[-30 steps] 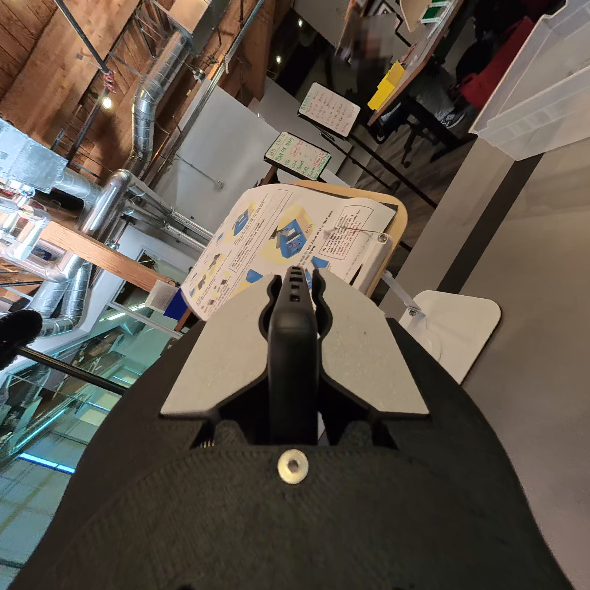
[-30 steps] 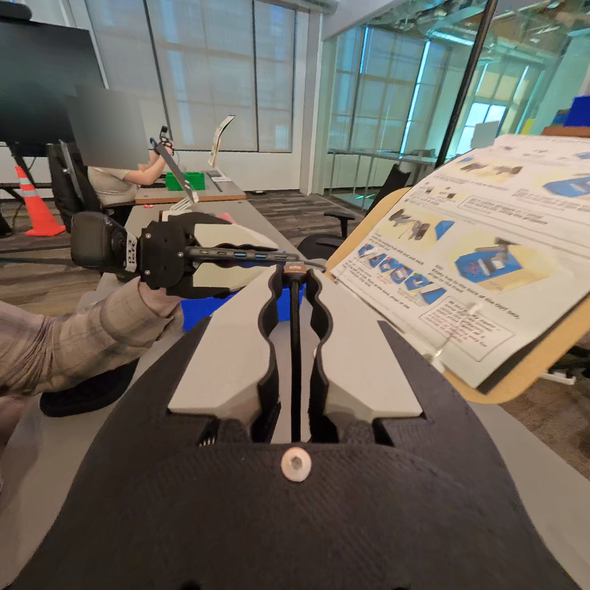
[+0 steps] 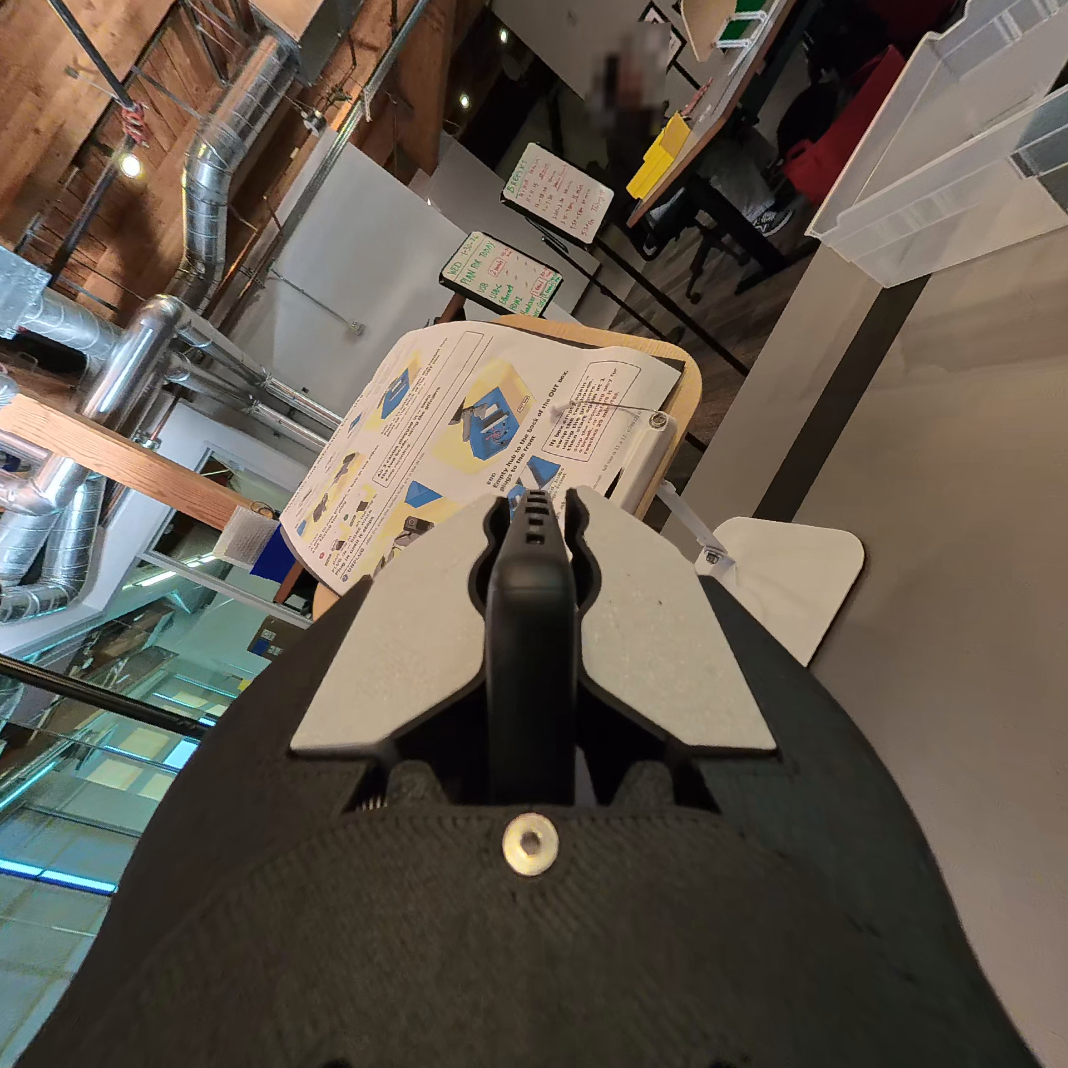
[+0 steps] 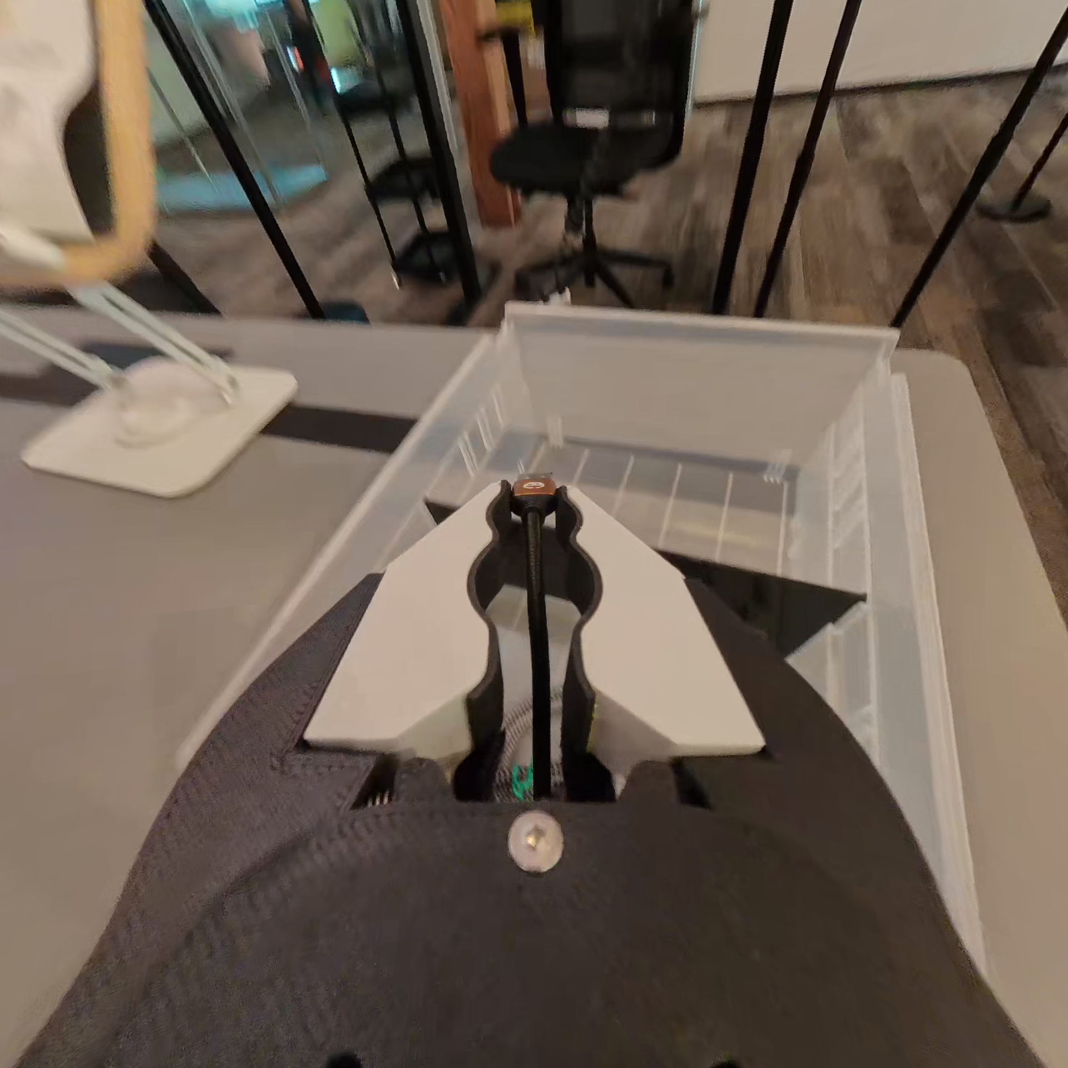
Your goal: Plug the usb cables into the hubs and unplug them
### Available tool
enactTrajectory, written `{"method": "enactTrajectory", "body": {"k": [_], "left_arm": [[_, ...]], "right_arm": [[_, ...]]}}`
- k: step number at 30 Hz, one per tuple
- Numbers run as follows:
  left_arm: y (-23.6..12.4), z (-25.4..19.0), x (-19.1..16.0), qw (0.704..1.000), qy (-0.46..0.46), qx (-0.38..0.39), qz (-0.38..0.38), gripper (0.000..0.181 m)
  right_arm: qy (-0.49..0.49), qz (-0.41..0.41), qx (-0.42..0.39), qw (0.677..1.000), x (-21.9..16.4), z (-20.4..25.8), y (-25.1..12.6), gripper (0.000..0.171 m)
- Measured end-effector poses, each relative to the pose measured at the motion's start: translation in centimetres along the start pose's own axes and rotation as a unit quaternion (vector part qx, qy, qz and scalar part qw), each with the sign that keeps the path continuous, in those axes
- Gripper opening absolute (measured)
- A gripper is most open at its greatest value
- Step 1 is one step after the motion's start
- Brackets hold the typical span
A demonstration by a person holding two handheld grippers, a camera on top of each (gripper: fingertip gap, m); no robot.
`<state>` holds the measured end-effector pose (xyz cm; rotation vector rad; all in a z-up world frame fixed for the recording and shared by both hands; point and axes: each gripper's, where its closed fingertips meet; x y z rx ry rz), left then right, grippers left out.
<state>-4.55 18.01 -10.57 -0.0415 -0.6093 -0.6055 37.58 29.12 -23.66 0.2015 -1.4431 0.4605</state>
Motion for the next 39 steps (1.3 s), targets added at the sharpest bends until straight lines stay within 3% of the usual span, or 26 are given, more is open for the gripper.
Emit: {"method": "enactTrajectory", "body": {"k": [3, 7, 10, 13, 15, 19, 25, 28, 32, 39], "left_arm": [[0.2, -0.4, -0.1, 1.0, 0.0, -0.005, 0.001, 0.02], [0.3, -0.8, -0.2, 1.0, 0.003, -0.012, 0.002, 0.02], [0.4, -1.1, -0.2, 1.0, 0.003, -0.019, 0.003, 0.02], [0.4, -1.4, -0.1, 1.0, 0.004, -0.024, 0.001, 0.019], [0.5, -1.6, 0.0, 1.0, 0.007, -0.026, -0.001, 0.02], [0.7, -2.3, 0.2, 0.999, 0.001, -0.04, -0.011, 0.02], [1.1, -3.3, -0.8, 0.998, -0.018, -0.057, 0.001, 0.02], [1.3, -3.9, -1.7, 0.998, -0.017, -0.066, 0.017, 0.02], [1.5, -4.7, -2.5, 0.996, -0.026, -0.079, 0.029, 0.02], [1.6, -5.2, -3.5, 0.994, -0.034, -0.09, 0.042, 0.02]], "right_arm": [[-0.074, 0.104, -0.009, 0.992, -3.3, -0.6, -0.3, 0.013], [-0.153, 0.254, -0.002, 0.955, -7.5, -1.5, -1.3, 0.014], [-0.227, 0.378, -0.008, 0.898, -10.0, -3.0, -2.5, 0.049], [-0.279, 0.432, -0.004, 0.858, -9.6, -3.7, -3.1, 0.07], [-0.308, 0.447, -0.009, 0.84, -8.1, -4.0, -3.6, 0.075], [-0.369, 0.385, -0.03, 0.845, -2.0, -1.9, -3.5, 0.073], [-0.426, 0.18, 0.12, 0.878, 5.0, 14.4, -1.6, 0.056], [-0.415, 0.109, 0.228, 0.874, 5.8, 23.4, -1.8, 0.052], [-0.433, 0.071, 0.305, 0.845, 5.3, 31.4, -1.7, 0.054], [-0.433, 0.056, 0.374, 0.818, 3.5, 38.8, 0.1, 0.058]]}}
Point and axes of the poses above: each gripper's, where its closed fingertips meet, y out along the fingers, x out of its top, z = x × y across the jaws, and after that the axes turned 12 degrees about -z, right-handed
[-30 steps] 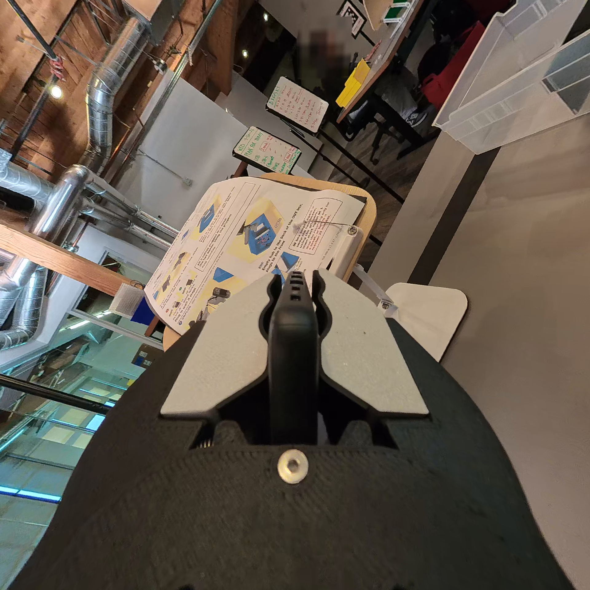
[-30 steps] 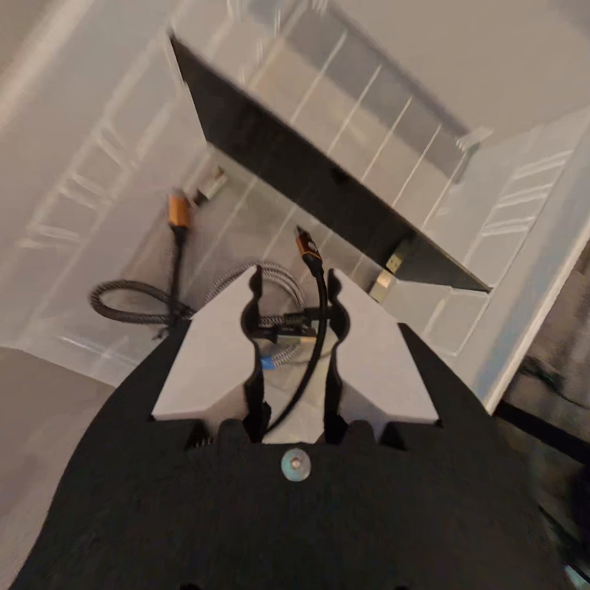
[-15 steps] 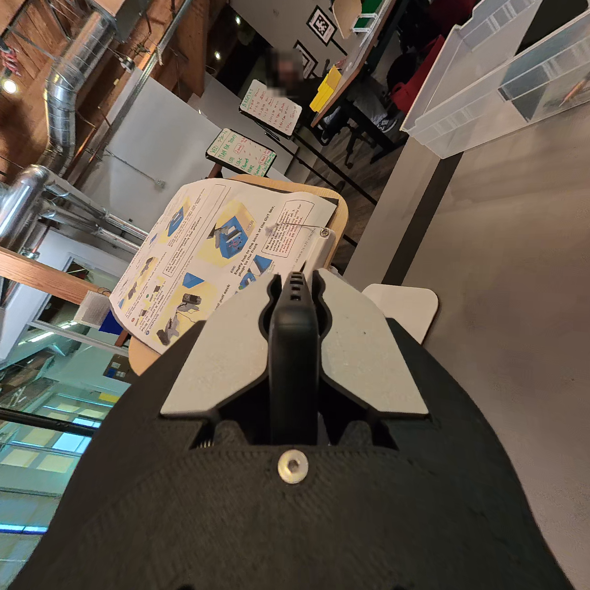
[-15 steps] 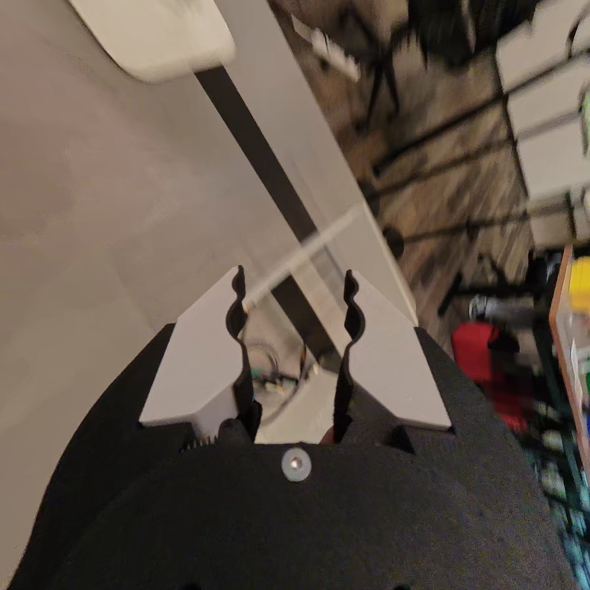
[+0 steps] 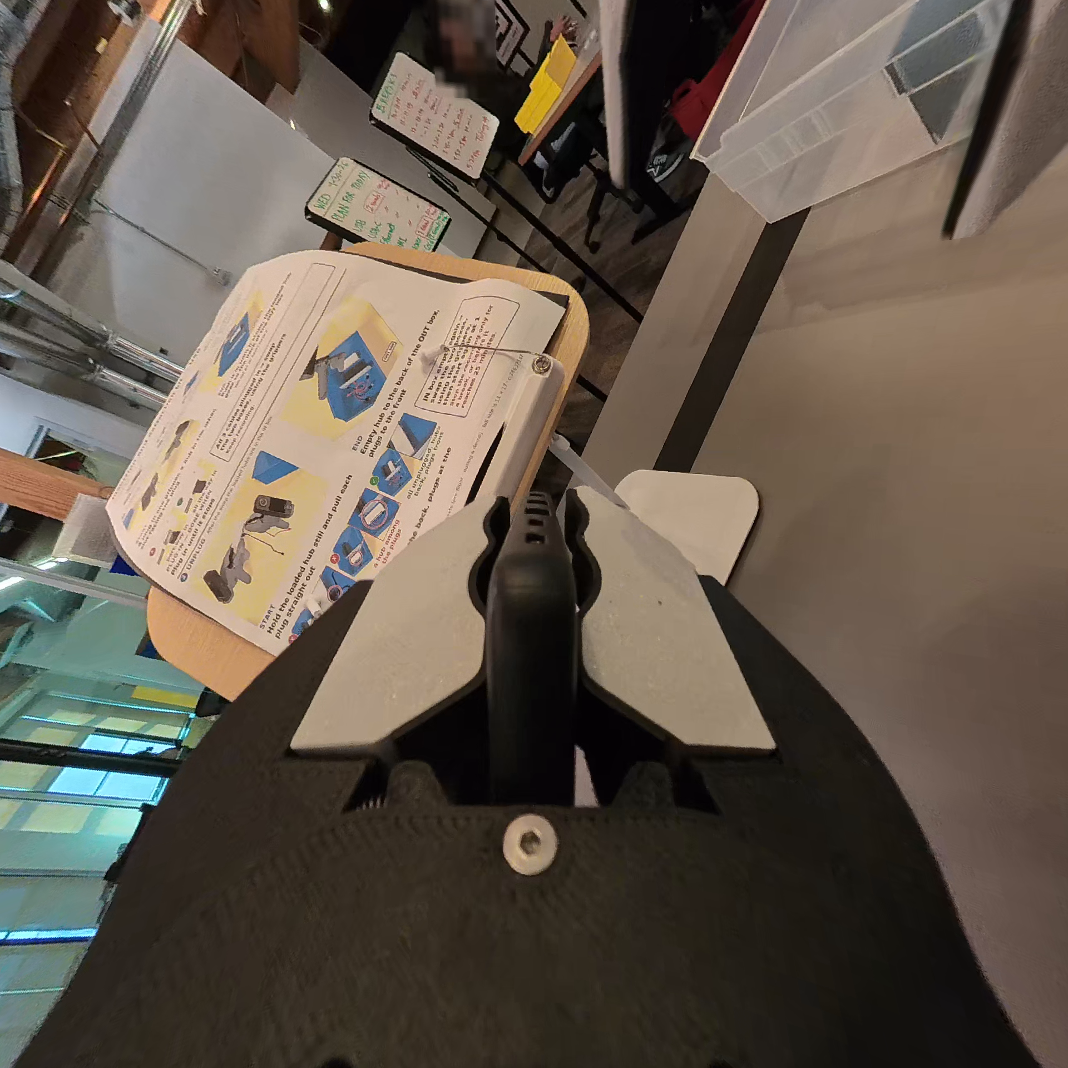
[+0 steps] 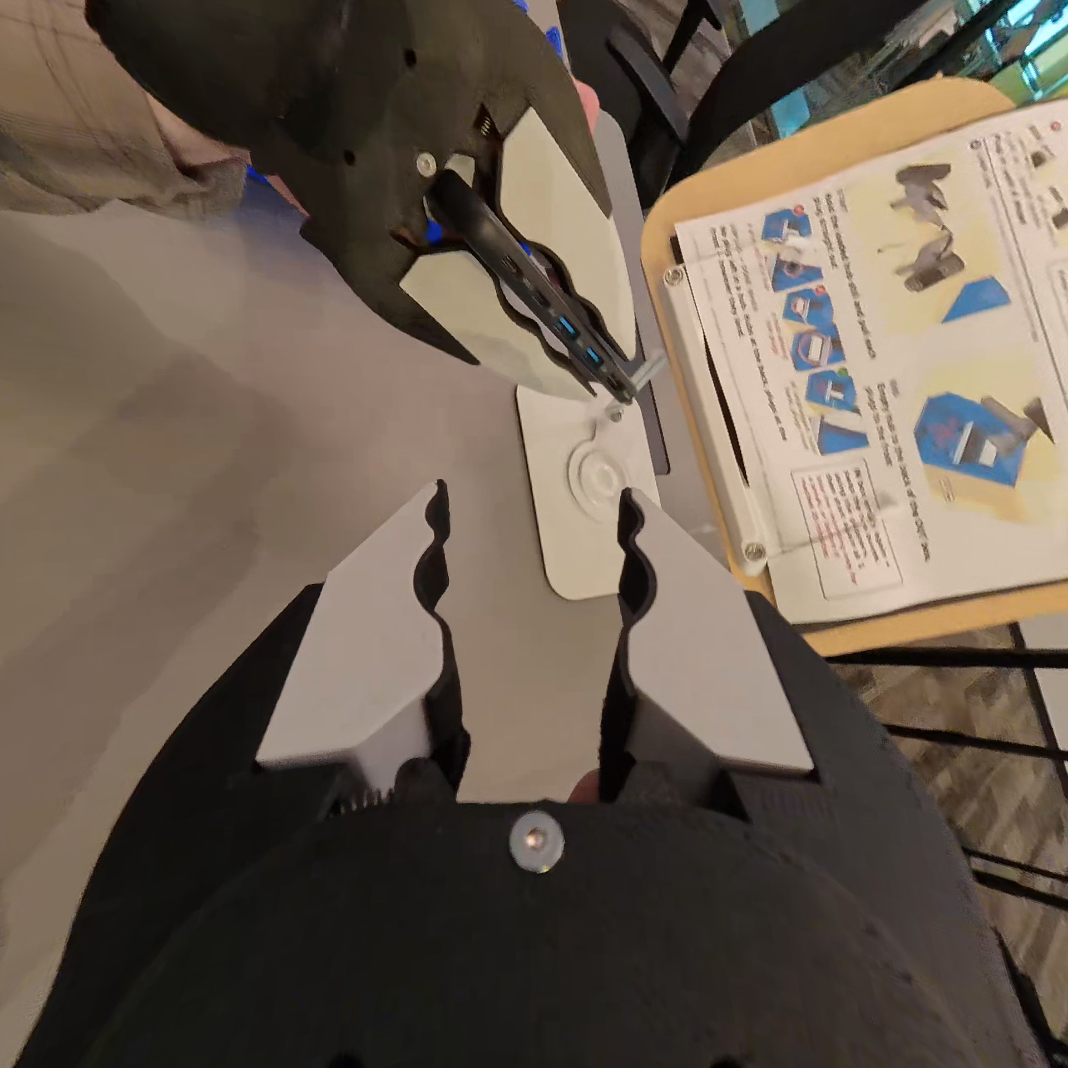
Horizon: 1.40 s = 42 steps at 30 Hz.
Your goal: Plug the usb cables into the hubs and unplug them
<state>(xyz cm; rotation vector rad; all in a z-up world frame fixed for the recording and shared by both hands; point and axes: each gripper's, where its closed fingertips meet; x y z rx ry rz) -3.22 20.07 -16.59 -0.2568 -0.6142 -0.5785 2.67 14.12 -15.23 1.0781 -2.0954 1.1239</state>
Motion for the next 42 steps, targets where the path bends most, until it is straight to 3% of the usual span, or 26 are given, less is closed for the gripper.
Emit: {"method": "enactTrajectory", "body": {"k": [6, 12, 16, 21, 27, 33, 42], "left_arm": [[-0.2, 0.0, 0.3, 1.0, -0.001, -0.005, -0.015, 0.019], [-1.1, -1.2, 3.4, 0.994, 0.037, -0.036, -0.101, 0.019], [-2.5, -2.6, 6.4, 0.982, 0.071, -0.073, -0.158, 0.02], [-4.7, -4.9, 12.2, 0.962, 0.118, -0.115, -0.215, 0.02], [-7.1, -9.2, 17.6, 0.934, 0.17, -0.169, -0.265, 0.019], [-8.2, -11.8, 19.5, 0.916, 0.176, -0.209, -0.293, 0.019], [-8.0, -12.7, 20.7, 0.912, 0.179, -0.196, -0.312, 0.02]], "right_arm": [[-0.038, -0.022, 0.007, 0.999, 0.8, 0.0, 2.6, 0.065], [-0.021, -0.073, 0.049, 0.996, 1.8, -0.3, 3.2, 0.055], [0.022, -0.097, 0.167, 0.981, 2.0, -0.1, 1.0, 0.062], [0.026, -0.068, 0.374, 0.924, 2.0, 3.5, -3.3, 0.066], [-0.015, 0.015, 0.51, 0.86, 0.7, 9.0, -6.6, 0.051], [-0.039, 0.076, 0.557, 0.826, -1.1, 12.6, -8.8, 0.041], [-0.009, 0.047, 0.544, 0.837, -1.2, 12.9, -10.0, 0.04]]}}
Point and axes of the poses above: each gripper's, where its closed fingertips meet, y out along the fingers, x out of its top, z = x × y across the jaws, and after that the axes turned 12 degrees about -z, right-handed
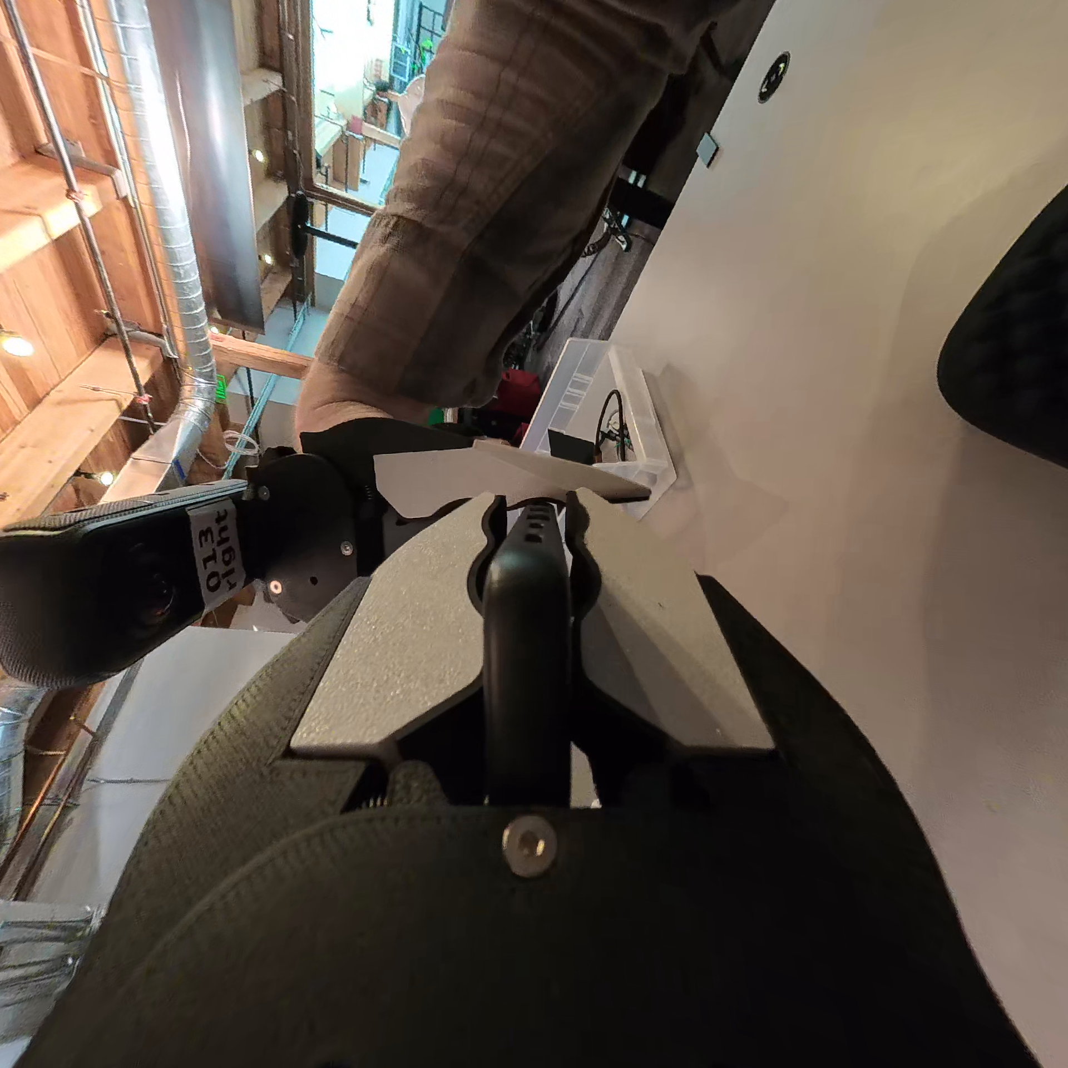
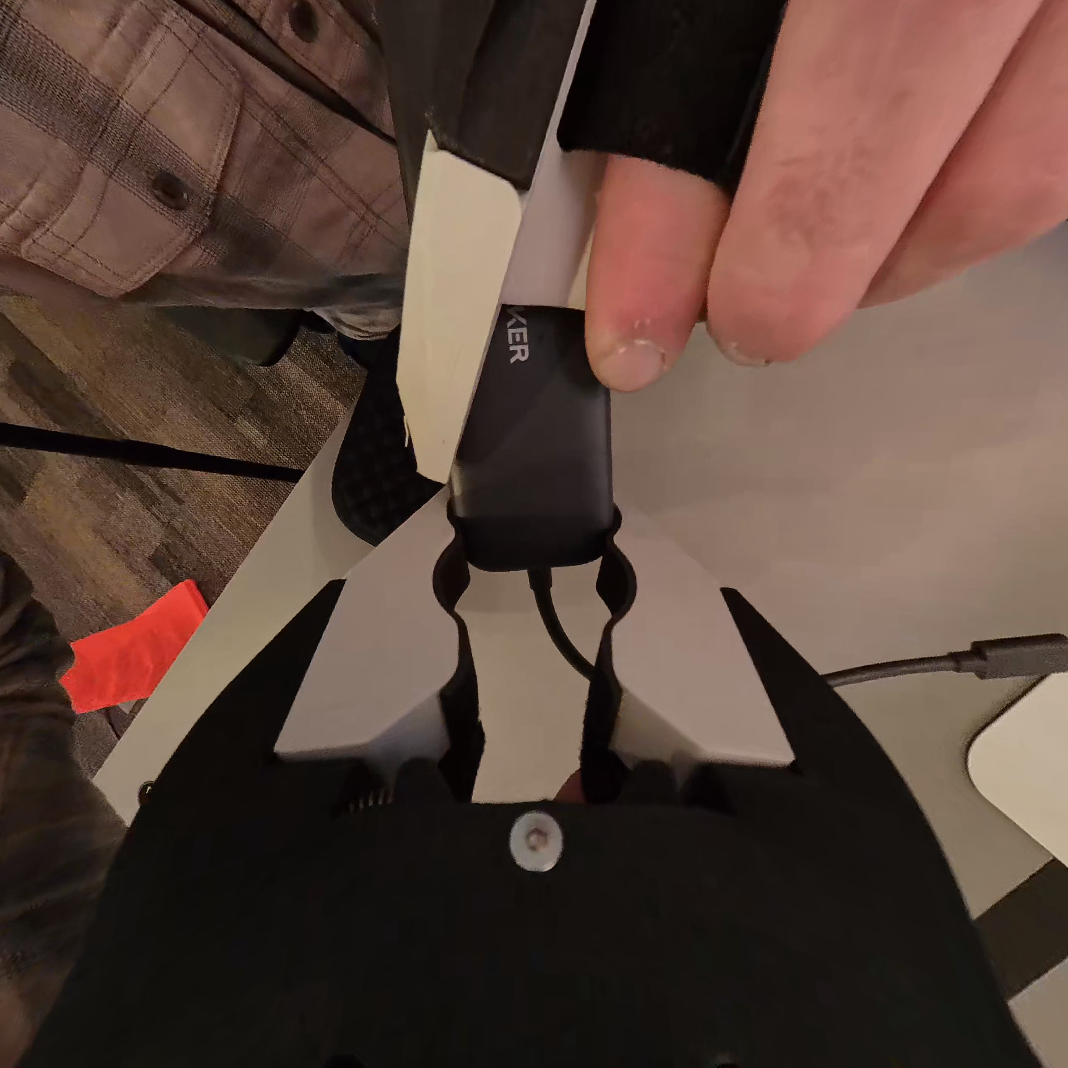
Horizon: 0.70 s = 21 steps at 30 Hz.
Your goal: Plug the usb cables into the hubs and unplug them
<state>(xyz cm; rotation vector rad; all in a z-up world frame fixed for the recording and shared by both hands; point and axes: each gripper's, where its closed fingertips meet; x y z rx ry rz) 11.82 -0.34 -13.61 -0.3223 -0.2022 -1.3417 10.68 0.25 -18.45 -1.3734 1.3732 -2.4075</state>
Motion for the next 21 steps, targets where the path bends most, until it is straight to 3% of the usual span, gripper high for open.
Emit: {"method": "enactTrajectory", "body": {"k": [12, 21], "left_arm": [[0.0, 0.7, -2.7, 0.999, -0.019, 0.029, 0.019, 0.025], [-2.8, 3.5, -4.7, 0.995, -0.044, 0.079, 0.033, 0.04]], "right_arm": [[0.042, -0.033, -0.039, 0.998, -2.1, -1.1, -1.8, 0.04], [0.07, -0.051, -0.136, 0.987, -4.8, -1.8, -6.7, 0.04]]}}
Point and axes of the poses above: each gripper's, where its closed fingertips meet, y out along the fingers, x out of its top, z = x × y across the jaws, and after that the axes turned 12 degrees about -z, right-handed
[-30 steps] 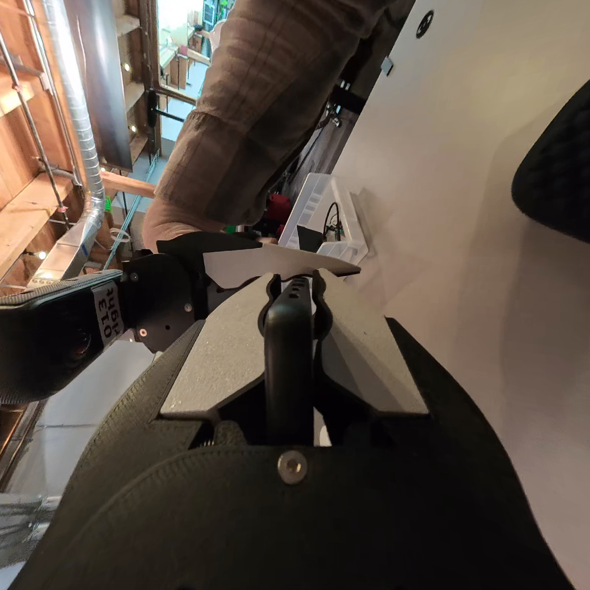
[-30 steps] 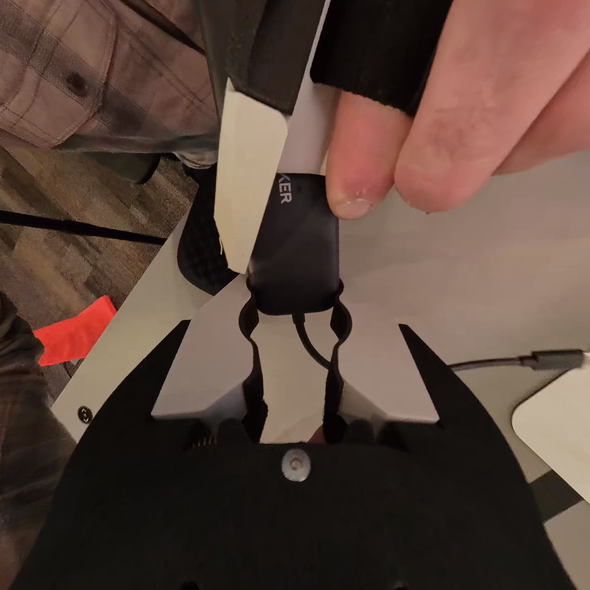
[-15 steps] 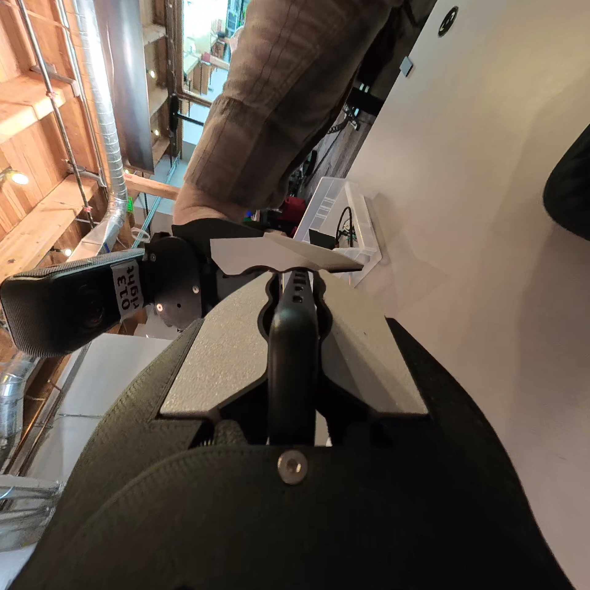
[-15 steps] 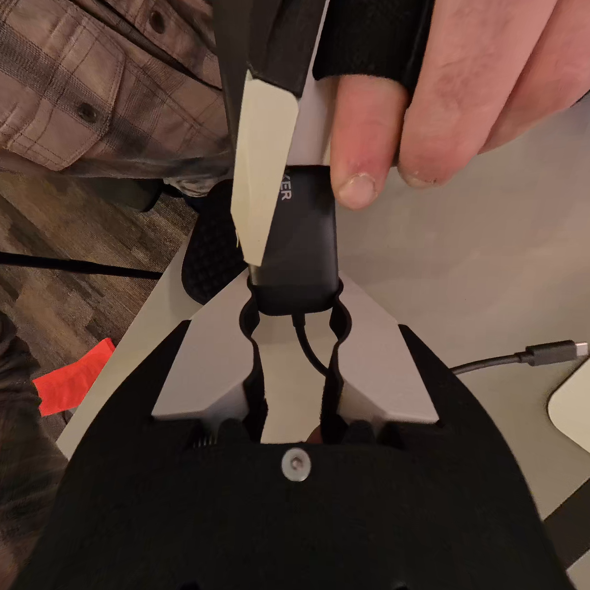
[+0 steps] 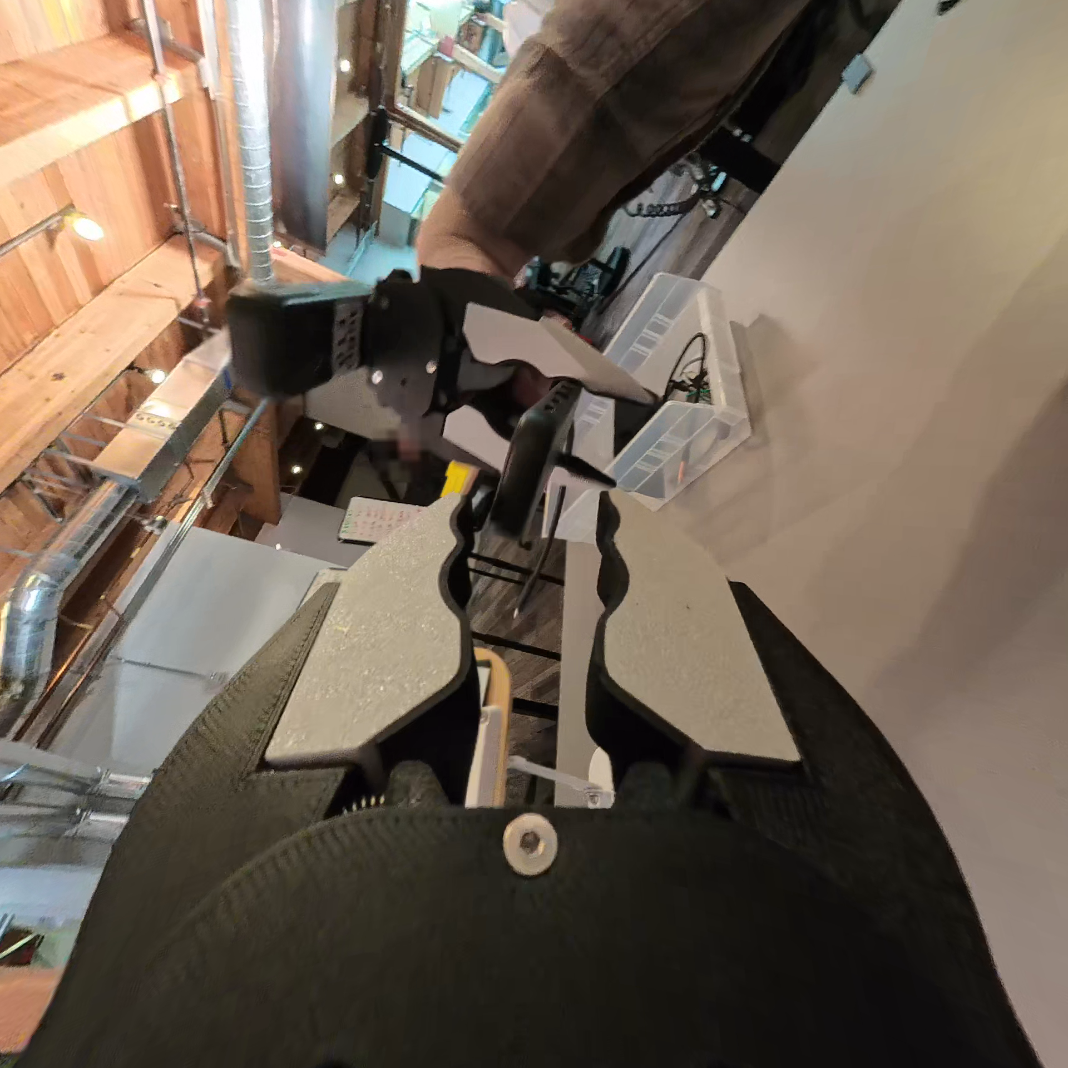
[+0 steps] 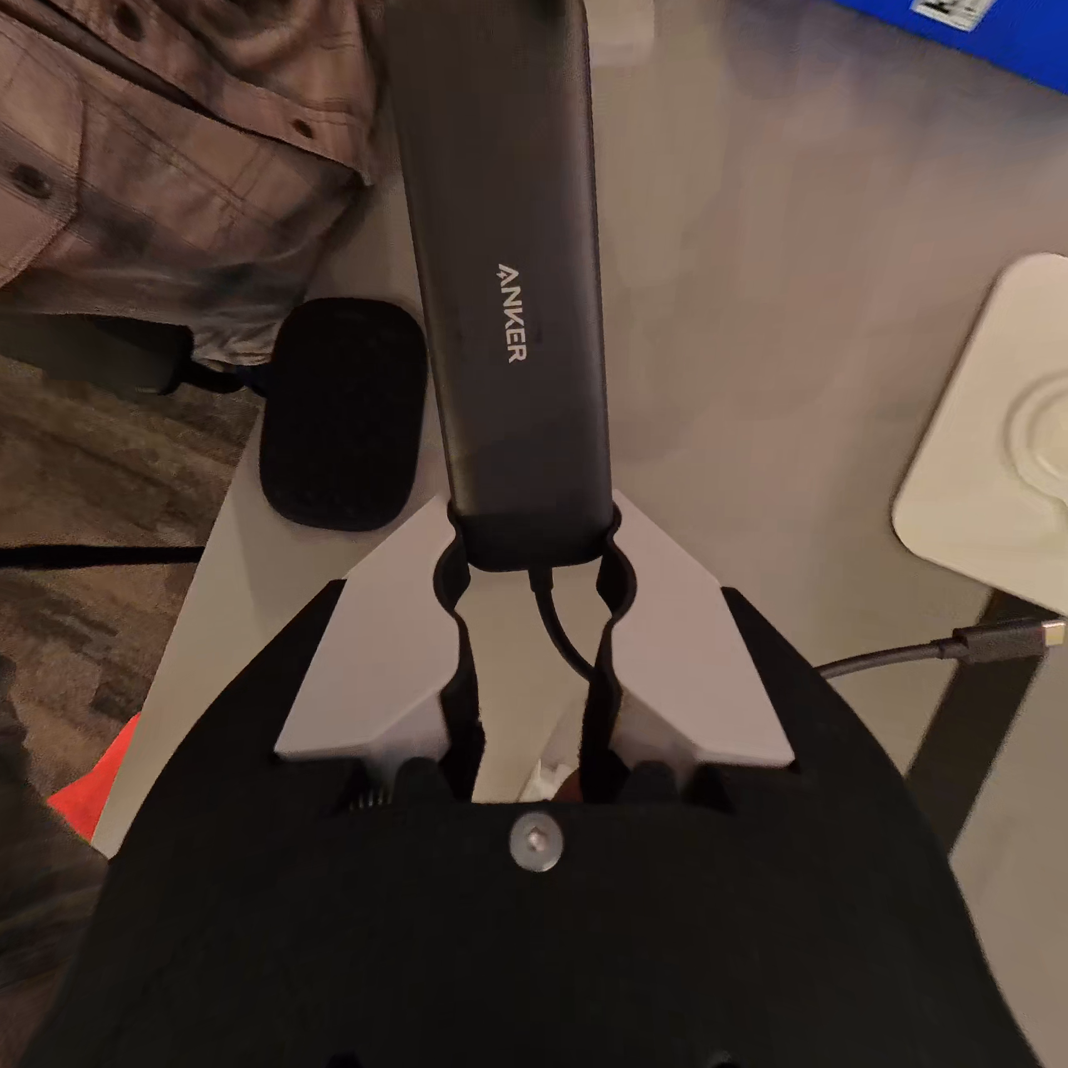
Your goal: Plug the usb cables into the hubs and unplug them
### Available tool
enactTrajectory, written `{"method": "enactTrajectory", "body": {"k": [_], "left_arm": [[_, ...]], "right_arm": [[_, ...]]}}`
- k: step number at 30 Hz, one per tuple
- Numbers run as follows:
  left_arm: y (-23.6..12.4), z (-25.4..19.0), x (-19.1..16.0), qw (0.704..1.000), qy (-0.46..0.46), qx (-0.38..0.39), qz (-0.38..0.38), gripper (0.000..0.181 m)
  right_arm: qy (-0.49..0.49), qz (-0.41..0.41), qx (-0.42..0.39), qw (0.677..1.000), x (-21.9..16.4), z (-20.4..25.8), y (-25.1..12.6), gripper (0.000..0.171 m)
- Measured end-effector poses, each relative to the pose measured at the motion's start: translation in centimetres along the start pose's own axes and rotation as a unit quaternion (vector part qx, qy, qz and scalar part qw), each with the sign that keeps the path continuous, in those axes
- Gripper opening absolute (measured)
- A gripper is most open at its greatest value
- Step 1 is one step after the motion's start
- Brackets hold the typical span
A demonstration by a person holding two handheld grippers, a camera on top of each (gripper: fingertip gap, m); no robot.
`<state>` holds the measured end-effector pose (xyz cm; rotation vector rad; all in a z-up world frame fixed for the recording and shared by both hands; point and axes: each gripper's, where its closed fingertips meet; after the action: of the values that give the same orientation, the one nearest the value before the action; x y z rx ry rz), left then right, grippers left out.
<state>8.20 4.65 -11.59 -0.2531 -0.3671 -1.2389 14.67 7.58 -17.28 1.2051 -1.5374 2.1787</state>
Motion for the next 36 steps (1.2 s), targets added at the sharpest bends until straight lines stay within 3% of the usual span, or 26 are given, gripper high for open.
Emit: {"method": "enactTrajectory", "body": {"k": [7, 12, 17, 24, 36], "left_arm": [[-2.6, 3.8, -2.0, 0.997, 0.008, 0.069, 0.041, 0.04], [-3.4, 4.7, -4.1, 0.992, 0.031, 0.089, 0.087, 0.035], [-3.1, 4.5, -4.7, 0.992, 0.026, 0.09, 0.088, 0.035], [-3.0, 4.3, -5.3, 0.991, 0.024, 0.089, 0.093, 0.034], [-3.2, 3.9, -6.9, 0.99, 0.016, 0.083, 0.111, 0.035]], "right_arm": [[0.043, 0.029, -0.183, 0.982, -4.5, -3.8, -9.7, 0.04], [0.092, 0.089, -0.33, 0.935, -11.1, -7.0, -17.1, 0.04], [0.147, 0.189, -0.417, 0.877, -20.2, -9.8, -20.4, 0.04], [0.19, 0.33, -0.425, 0.822, -30.8, -11.7, -20.7, 0.04], [0.2, 0.423, -0.321, 0.823, -36.5, -11.8, -18.8, 0.04]]}}
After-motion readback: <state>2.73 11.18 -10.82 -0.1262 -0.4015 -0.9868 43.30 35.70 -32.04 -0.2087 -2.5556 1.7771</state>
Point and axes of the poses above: each gripper's, where its closed fingertips meet, y out along the fingers, x out of its top, z = x × y across the jaws, and after that the axes turned 12 degrees about -z, right-handed
